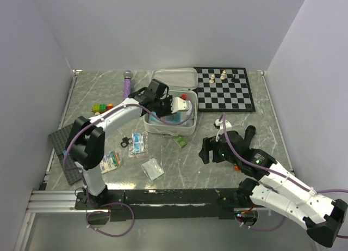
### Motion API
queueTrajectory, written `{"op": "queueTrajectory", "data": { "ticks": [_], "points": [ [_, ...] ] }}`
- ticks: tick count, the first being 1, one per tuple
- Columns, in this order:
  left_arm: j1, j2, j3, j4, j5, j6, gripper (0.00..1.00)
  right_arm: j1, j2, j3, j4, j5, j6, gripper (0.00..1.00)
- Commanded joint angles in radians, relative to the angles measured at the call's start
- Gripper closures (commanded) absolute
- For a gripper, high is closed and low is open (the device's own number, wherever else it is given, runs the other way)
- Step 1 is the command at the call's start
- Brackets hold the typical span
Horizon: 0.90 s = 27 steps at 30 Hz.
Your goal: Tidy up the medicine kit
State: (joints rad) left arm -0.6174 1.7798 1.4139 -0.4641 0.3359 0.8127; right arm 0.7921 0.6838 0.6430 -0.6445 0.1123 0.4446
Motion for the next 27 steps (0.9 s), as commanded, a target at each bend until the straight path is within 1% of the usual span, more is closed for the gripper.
{"op": "queueTrajectory", "data": {
  "ticks": [1, 5, 7, 12, 14, 15, 16, 19, 22, 27],
  "points": [
    [-0.012, 0.032, 0.068, -0.087, -0.017, 0.077, 0.99, 0.001, -0.010, 0.015, 0.008, 0.004, 0.014, 0.15],
    [-0.012, 0.067, 0.074, -0.110, -0.113, 0.100, 0.99, 0.001, -0.003, 0.015, 0.008, 0.003, 0.011, 0.15],
    [-0.012, 0.081, 0.066, -0.097, -0.152, 0.097, 0.94, 0.001, 0.003, 0.015, 0.009, 0.001, 0.008, 0.15],
    [-0.019, 0.061, 0.022, -0.039, -0.170, 0.062, 0.71, 0.001, 0.008, 0.014, 0.011, 0.003, 0.006, 0.15],
    [-0.022, 0.038, 0.000, -0.007, -0.185, 0.054, 0.57, 0.001, 0.008, 0.014, 0.014, 0.003, 0.005, 0.15],
    [-0.022, 0.024, -0.007, 0.002, -0.187, 0.049, 0.33, 0.001, 0.008, 0.014, 0.014, 0.003, 0.005, 0.15],
    [-0.022, 0.011, -0.015, 0.011, -0.192, 0.043, 0.04, -0.001, 0.010, 0.015, 0.016, 0.003, 0.006, 0.15],
    [-0.031, -0.031, -0.012, 0.021, -0.219, 0.030, 0.04, -0.002, 0.013, 0.017, 0.019, -0.005, 0.008, 0.15],
    [-0.039, -0.111, -0.006, 0.054, -0.232, -0.010, 0.04, 0.001, 0.023, 0.020, 0.031, -0.010, 0.009, 0.15],
    [-0.042, -0.284, -0.052, 0.186, -0.201, -0.130, 0.04, 0.001, 0.074, 0.052, 0.080, -0.014, 0.011, 0.15]
  ]
}}
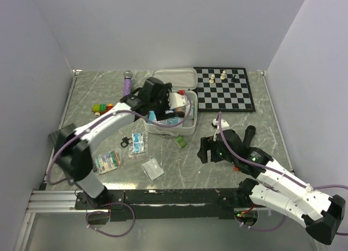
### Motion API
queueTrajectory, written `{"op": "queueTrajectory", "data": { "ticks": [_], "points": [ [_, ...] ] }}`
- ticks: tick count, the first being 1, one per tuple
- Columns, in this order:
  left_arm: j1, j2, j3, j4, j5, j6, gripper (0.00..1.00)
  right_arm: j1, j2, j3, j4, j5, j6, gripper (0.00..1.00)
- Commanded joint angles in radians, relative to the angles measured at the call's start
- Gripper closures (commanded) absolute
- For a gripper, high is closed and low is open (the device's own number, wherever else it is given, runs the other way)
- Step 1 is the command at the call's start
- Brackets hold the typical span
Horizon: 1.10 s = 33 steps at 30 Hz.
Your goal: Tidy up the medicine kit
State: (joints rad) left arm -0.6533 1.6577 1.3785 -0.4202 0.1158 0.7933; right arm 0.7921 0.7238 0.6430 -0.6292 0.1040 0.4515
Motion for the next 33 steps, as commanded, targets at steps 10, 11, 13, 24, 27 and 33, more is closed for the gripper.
{"op": "queueTrajectory", "data": {
  "ticks": [10, 11, 13, 24, 27, 33],
  "points": [
    [-0.006, -0.421, -0.249, 0.396, -0.220, -0.900, 0.09, 0.001, 0.348, 0.296, 0.203, 0.039, -0.025, 0.28],
    [-0.008, -0.444, -0.286, 0.400, -0.261, -0.954, 0.14, -0.002, 0.389, 0.323, 0.218, 0.046, -0.028, 0.33],
    [-0.008, -0.472, -0.340, 0.370, -0.323, -1.072, 0.25, -0.016, 0.475, 0.397, 0.227, 0.051, -0.037, 0.44],
    [-0.002, -0.795, -0.666, 0.365, -0.453, -1.445, 0.55, -0.088, 0.952, 0.679, 0.246, -0.015, -0.062, 0.60],
    [-0.003, -0.880, -0.736, 0.353, -0.493, -1.516, 0.55, -0.088, 1.042, 0.731, 0.247, -0.017, -0.073, 0.63],
    [-0.005, -0.903, -0.765, 0.290, -0.535, -1.536, 0.53, -0.088, 1.150, 0.788, 0.258, -0.036, -0.079, 0.69]
  ]
}}
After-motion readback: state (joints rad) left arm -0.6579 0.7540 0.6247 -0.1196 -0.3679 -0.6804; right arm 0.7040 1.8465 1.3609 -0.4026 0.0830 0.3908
